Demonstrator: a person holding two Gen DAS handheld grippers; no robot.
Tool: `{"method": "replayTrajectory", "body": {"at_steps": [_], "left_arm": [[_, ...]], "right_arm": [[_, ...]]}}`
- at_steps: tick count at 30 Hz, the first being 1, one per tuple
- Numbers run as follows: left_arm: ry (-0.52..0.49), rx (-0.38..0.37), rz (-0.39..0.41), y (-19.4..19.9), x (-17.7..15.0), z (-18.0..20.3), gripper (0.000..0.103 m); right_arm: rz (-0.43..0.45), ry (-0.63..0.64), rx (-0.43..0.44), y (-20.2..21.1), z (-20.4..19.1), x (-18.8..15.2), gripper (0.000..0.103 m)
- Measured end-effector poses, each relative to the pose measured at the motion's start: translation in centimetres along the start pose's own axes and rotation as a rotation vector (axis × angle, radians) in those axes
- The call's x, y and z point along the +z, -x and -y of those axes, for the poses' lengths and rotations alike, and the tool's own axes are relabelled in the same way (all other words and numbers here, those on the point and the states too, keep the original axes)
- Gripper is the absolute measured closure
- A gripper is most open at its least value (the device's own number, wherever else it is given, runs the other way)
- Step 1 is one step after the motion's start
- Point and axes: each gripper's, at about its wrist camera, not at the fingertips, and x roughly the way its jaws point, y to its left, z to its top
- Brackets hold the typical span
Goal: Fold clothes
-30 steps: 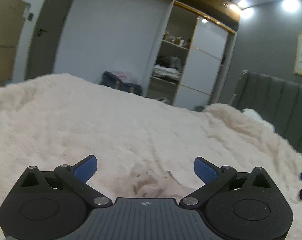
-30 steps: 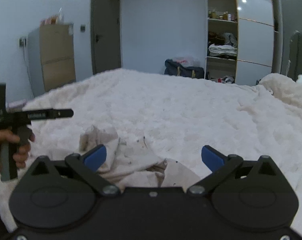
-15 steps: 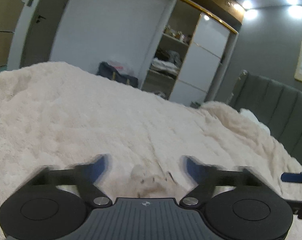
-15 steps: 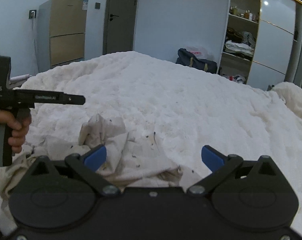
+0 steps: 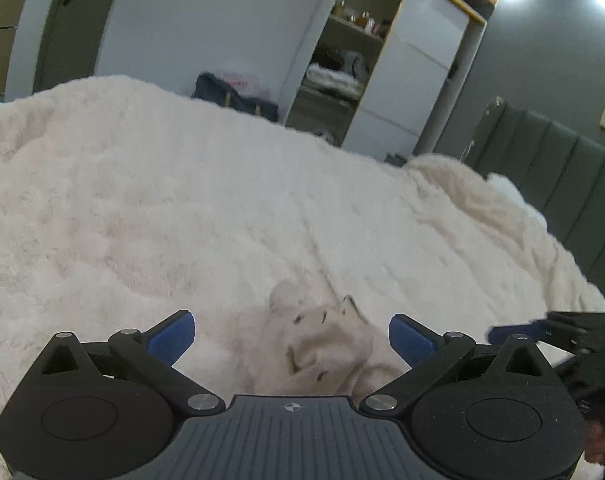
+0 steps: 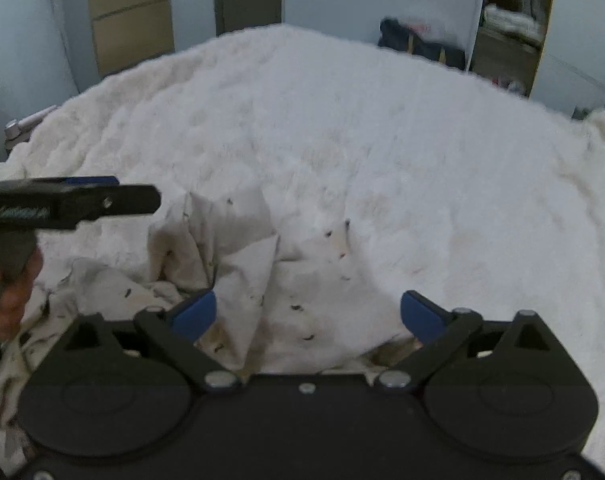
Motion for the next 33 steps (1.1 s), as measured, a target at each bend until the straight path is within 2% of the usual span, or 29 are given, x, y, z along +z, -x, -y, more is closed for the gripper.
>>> {"method": "replayTrajectory", "body": {"at_steps": [2, 4, 7, 10, 13, 14, 17, 19, 21, 22, 23, 25, 26, 33], "left_arm": [[-0.013, -0.006, 0.001, 0.3, 0.0, -0.1, 0.0], [-0.021, -0.013, 0.011, 1.0, -0.1, -0.5, 0.0], [-0.042, -0.012, 0.029, 2.3, 0.0, -1.3, 0.0], [-0.025, -0.017, 0.087, 4.6, -0.4, -2.9, 0.0], [0.029, -0.034, 0.124, 6.3, -0.6, -4.5, 0.0], [0.051, -0.052, 0.133, 7.2, -0.8, -5.2, 0.0], [0.02, -0.055, 0.137, 8.0, -1.1, -5.3, 0.0], [-0.003, -0.053, 0.138, 8.5, -1.4, -5.3, 0.0], [-0.031, -0.039, 0.131, 8.4, -1.8, -5.0, 0.0], [-0.041, -0.037, 0.126, 8.3, -2.0, -4.8, 0.0], [-0.048, -0.045, 0.113, 8.1, -2.3, -4.6, 0.0], [-0.055, -0.084, 0.091, 7.6, -2.8, -3.9, 0.0], [-0.057, -0.108, 0.082, 7.4, -3.0, -3.6, 0.0], [-0.1, -0.25, 0.092, 8.1, -3.6, -0.8, 0.0]], "right_arm": [[-0.052, -0.01, -0.019, -1.4, 0.2, 0.0, 0.023], [-0.079, -0.023, -0.04, -1.7, 0.1, -0.1, 0.032], [-0.018, 0.033, 0.007, 1.4, -1.2, -0.8, 0.031], [0.051, 0.184, 0.03, 5.4, -3.8, -2.5, 0.024], [0.076, 0.336, 0.078, 8.7, -6.6, -5.1, 0.02], [0.069, 0.375, 0.093, 9.4, -7.3, -6.1, 0.018], [0.026, 0.426, 0.104, 9.8, -8.3, -8.1, 0.017], [-0.043, 0.439, 0.095, 8.5, -8.3, -10.7, 0.02], [-0.128, 0.455, 0.077, 7.1, -8.1, -13.0, 0.054], [-0.143, 0.454, 0.083, 6.9, -7.9, -13.5, 0.092], [-0.167, 0.428, 0.102, 7.1, -7.5, -14.0, 0.1], [-0.132, 0.364, 0.122, 8.7, -6.7, -14.1, 0.1], [-0.086, 0.332, 0.126, 10.6, -6.0, -14.1, 0.101], [0.127, 0.267, 0.024, 20.6, -2.1, -12.8, 0.103]]}}
